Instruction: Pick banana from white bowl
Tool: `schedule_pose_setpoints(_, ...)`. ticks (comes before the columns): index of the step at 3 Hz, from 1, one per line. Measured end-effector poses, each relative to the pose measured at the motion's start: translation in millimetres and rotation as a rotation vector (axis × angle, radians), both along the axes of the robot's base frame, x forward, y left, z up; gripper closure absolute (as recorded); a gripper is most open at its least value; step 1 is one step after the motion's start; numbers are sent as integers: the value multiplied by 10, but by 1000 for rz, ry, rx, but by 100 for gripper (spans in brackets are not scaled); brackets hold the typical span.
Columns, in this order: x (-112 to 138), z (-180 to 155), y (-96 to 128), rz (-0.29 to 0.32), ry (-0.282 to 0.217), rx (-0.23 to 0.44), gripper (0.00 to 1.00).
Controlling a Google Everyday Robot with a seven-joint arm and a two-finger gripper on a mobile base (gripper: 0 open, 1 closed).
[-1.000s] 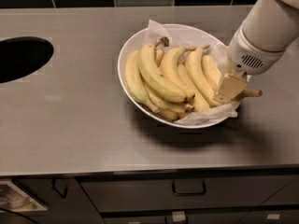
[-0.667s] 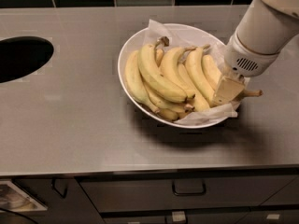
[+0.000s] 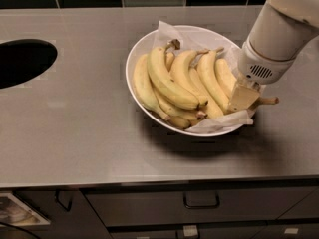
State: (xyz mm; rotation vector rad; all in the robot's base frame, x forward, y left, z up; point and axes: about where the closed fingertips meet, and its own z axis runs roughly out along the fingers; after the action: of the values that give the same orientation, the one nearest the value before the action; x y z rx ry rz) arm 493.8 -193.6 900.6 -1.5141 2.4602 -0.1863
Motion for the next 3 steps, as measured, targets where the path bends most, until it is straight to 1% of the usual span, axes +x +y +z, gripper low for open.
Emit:
schedule_pose_setpoints(1,-6,32,-14,-11,-12,-17,100)
schedule_pose_setpoints(2,-34,90,-74,-73,-35,-92,100)
schedule_pose_setpoints(3,-55,187,-192,-181,-83,-210,100)
